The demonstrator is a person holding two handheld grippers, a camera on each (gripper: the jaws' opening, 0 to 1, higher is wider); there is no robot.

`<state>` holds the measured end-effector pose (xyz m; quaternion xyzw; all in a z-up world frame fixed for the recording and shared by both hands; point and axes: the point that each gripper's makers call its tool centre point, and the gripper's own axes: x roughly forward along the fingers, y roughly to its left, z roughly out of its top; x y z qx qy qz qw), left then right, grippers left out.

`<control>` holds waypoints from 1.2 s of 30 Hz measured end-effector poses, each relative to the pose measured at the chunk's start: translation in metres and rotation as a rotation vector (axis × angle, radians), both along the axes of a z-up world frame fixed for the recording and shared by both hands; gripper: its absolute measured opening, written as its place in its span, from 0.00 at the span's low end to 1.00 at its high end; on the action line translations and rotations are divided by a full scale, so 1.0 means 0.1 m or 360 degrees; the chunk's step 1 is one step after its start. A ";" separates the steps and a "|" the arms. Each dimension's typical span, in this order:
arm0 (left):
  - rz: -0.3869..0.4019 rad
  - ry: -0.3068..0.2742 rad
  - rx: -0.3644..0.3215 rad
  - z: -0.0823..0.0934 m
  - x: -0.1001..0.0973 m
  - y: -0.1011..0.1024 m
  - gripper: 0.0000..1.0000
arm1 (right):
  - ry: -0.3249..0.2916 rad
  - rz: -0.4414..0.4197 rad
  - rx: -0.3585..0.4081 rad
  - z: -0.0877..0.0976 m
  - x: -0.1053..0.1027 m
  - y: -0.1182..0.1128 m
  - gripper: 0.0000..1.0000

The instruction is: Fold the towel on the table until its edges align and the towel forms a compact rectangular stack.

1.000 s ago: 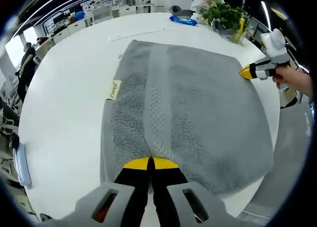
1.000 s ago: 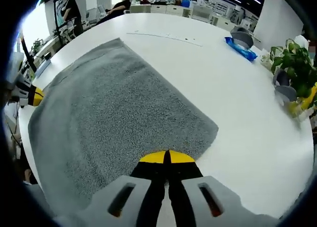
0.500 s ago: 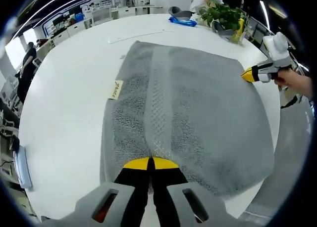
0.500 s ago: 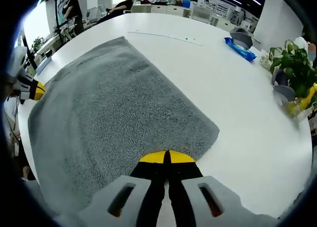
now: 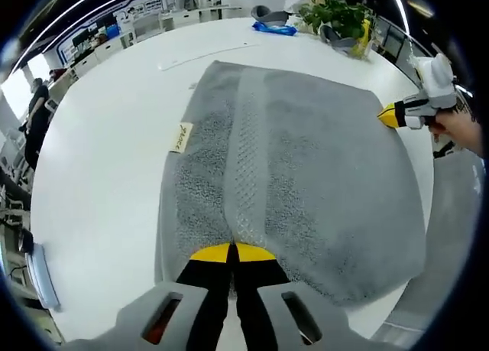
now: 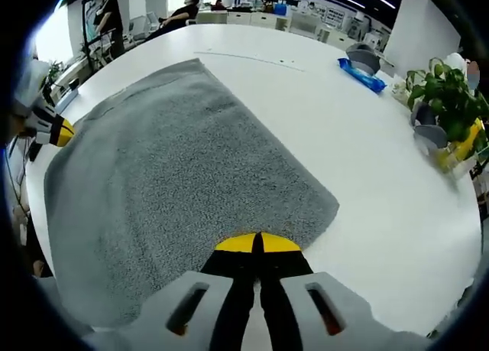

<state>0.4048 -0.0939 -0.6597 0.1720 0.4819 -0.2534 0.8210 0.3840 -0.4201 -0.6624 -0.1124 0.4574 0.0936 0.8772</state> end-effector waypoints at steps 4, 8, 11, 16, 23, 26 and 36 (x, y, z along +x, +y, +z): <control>-0.0015 -0.0014 0.0013 0.00 0.05 -0.01 0.01 | -0.0017 -0.0007 -0.0004 0.00 -0.03 -0.01 0.00; -0.0008 -0.0022 0.0008 0.00 0.09 -0.01 0.01 | -0.0026 0.0016 -0.0024 0.00 -0.05 0.00 0.00; -0.0017 -0.0029 0.0015 0.01 0.13 -0.02 0.01 | -0.0033 0.0019 -0.0020 0.01 -0.08 0.00 0.00; -0.0043 -0.0039 0.0043 0.01 0.23 -0.04 0.01 | -0.0048 0.0006 0.0007 0.01 -0.13 0.01 0.00; -0.0052 -0.0045 0.0045 0.01 0.32 -0.07 0.01 | -0.0079 0.0032 -0.0008 0.01 -0.20 0.02 0.00; -0.0068 -0.0057 0.0048 0.01 0.36 -0.09 0.01 | -0.0087 0.0028 -0.0007 0.01 -0.25 0.01 0.00; -0.0149 -0.0087 0.0083 0.01 0.54 -0.17 0.01 | -0.0086 0.0058 -0.0002 0.00 -0.43 0.03 0.00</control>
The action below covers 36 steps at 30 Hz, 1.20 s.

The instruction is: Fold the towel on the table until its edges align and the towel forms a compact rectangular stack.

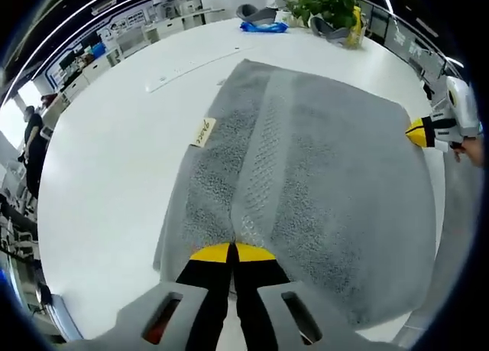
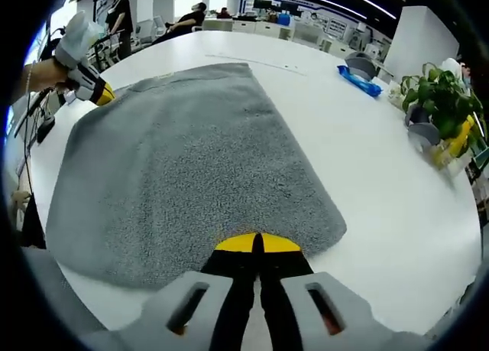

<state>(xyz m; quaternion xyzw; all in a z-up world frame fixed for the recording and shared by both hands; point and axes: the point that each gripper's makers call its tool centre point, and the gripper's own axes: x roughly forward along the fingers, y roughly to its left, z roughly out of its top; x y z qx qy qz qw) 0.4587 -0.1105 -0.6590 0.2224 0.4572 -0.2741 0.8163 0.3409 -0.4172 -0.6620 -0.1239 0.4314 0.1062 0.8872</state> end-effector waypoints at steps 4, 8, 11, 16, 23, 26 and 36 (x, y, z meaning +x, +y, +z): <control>-0.0022 -0.0006 -0.0002 0.00 0.09 -0.04 0.01 | -0.0003 0.0015 0.0001 0.00 -0.06 0.01 0.00; -0.0077 -0.0005 0.0025 -0.01 0.18 -0.09 0.01 | 0.0017 0.0026 0.0006 0.00 -0.10 0.03 0.00; -0.0117 -0.0006 0.0059 -0.01 0.23 -0.12 0.01 | 0.0036 0.0016 0.0030 0.00 -0.14 0.03 0.00; -0.0165 -0.0017 0.0103 -0.01 0.31 -0.16 0.01 | 0.0037 -0.0026 0.0062 0.00 -0.19 0.04 0.00; -0.0193 -0.0036 0.0100 0.00 0.42 -0.21 0.01 | 0.0033 -0.0010 0.0042 0.00 -0.30 0.08 0.00; -0.0201 -0.0037 0.0097 0.00 0.46 -0.24 0.01 | 0.0030 0.0003 0.0030 0.00 -0.33 0.09 0.00; -0.0254 -0.0044 0.0130 0.00 0.64 -0.36 0.01 | 0.0012 0.0028 0.0015 0.00 -0.40 0.14 0.00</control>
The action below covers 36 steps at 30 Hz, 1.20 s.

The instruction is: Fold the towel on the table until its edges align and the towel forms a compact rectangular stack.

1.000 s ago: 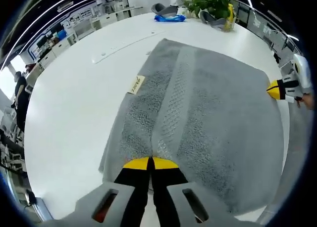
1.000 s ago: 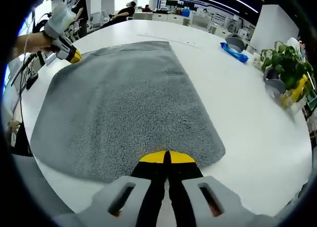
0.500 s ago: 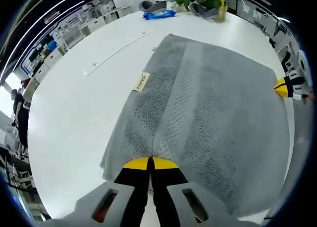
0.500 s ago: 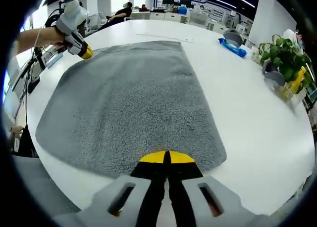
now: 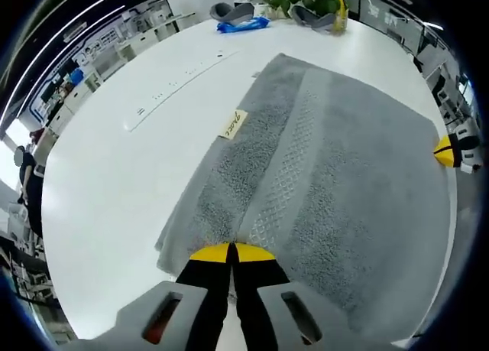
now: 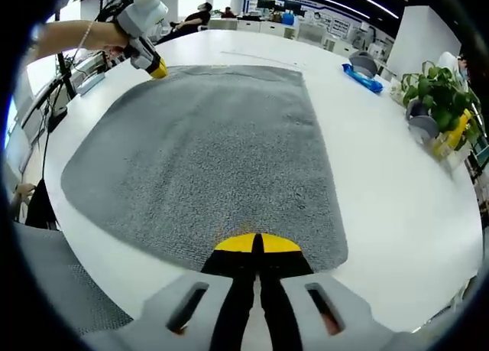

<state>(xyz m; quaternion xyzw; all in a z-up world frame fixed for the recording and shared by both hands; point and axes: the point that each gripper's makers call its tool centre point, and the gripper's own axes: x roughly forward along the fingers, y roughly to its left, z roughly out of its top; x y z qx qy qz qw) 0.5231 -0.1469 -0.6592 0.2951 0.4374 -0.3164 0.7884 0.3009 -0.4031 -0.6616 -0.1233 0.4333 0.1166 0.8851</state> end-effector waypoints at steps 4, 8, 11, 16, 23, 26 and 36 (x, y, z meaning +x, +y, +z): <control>-0.0024 -0.0005 0.0016 0.02 0.01 -0.04 0.01 | 0.0012 -0.0001 0.0022 0.00 -0.01 0.01 0.00; -0.0030 0.0001 0.0013 0.03 0.02 -0.06 0.01 | 0.0021 -0.0008 0.0038 0.00 -0.02 0.02 0.00; -0.0035 0.0004 0.0011 0.04 0.02 -0.07 0.01 | 0.0020 -0.0011 0.0042 0.00 -0.02 0.02 0.00; -0.0041 -0.0007 -0.0004 0.05 0.00 -0.06 0.01 | 0.0016 -0.0016 0.0094 0.00 -0.02 0.01 0.00; -0.0053 -0.0114 0.0040 0.08 0.00 -0.06 0.02 | 0.0054 0.0005 0.0142 0.00 -0.01 0.02 0.00; -0.0053 -0.0135 0.0004 0.15 -0.04 -0.08 0.02 | 0.0055 0.0021 0.0181 0.02 -0.01 0.02 0.00; 0.0056 -0.0185 -0.0178 0.47 -0.34 0.04 0.10 | -0.0065 0.0107 0.0305 0.26 0.01 -0.13 0.00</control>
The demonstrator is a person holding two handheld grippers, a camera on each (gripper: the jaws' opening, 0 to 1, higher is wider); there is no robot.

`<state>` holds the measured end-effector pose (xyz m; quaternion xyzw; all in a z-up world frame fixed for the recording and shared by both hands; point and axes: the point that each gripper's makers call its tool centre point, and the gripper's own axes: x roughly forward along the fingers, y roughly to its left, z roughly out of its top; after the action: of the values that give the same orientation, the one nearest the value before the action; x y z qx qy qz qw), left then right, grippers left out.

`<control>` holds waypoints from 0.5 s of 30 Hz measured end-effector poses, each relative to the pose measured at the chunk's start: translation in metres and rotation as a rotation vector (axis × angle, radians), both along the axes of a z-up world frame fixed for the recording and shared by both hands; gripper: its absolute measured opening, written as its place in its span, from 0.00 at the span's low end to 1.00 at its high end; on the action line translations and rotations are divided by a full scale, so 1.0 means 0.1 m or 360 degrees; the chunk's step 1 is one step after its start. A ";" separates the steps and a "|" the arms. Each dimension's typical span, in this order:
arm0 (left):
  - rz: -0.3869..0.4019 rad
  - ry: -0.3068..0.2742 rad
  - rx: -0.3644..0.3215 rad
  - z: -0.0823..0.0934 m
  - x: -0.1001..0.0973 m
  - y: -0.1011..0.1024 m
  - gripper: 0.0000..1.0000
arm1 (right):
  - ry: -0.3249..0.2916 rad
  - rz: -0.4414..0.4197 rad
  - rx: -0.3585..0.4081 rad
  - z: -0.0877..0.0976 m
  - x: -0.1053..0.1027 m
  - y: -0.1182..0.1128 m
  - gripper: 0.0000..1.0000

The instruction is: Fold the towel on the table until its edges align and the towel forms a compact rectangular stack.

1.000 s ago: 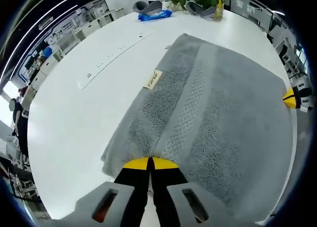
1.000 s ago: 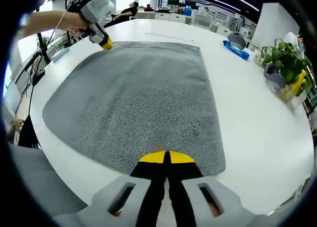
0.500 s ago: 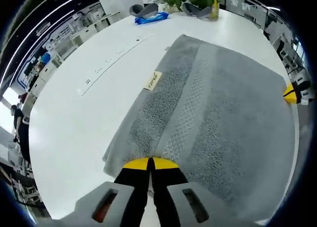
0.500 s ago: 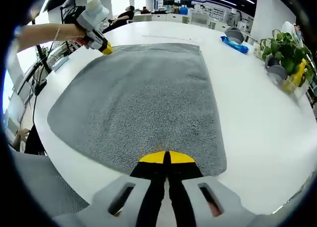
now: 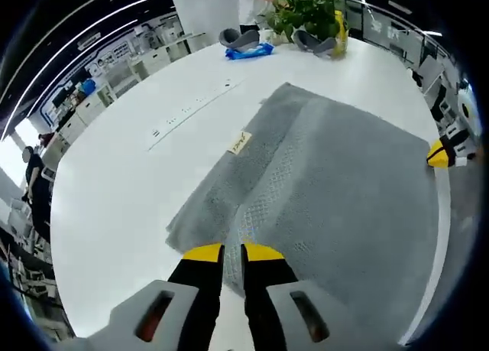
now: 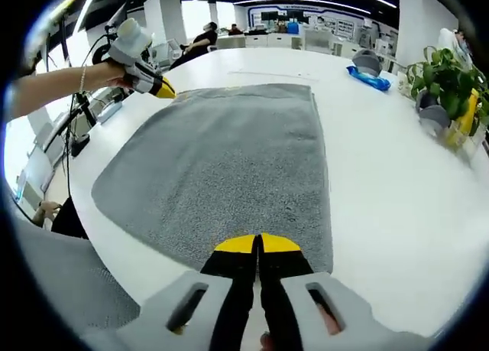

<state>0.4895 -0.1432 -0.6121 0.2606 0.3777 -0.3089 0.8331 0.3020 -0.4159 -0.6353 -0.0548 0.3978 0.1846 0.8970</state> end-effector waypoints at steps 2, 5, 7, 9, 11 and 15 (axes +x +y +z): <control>0.0010 -0.0017 -0.0029 0.06 -0.13 0.01 0.11 | -0.0004 0.0043 -0.0010 0.03 -0.01 -0.03 0.00; 0.0014 -0.0028 -0.0121 0.14 -0.36 -0.05 0.13 | -0.0015 0.0128 0.0005 0.10 -0.01 -0.07 0.02; 0.0020 -0.0031 -0.0196 0.21 -0.54 -0.11 0.16 | -0.0027 0.0154 0.0011 0.14 -0.02 -0.09 0.03; -0.0004 -0.0066 -0.0224 0.25 -0.68 -0.14 0.17 | -0.0032 0.0187 0.0024 0.17 -0.02 -0.11 0.05; -0.0007 -0.0081 -0.0256 0.29 -0.83 -0.17 0.17 | -0.0044 0.0244 0.0020 0.20 -0.04 -0.12 0.06; -0.0013 -0.0097 -0.0280 0.31 -1.11 -0.19 0.19 | -0.0041 0.0379 -0.0037 0.23 -0.08 -0.18 0.09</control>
<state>0.3789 -0.1625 -0.5808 0.1973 0.3226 -0.3362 0.8626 0.2941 -0.4337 -0.6126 -0.1144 0.3791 0.2847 0.8730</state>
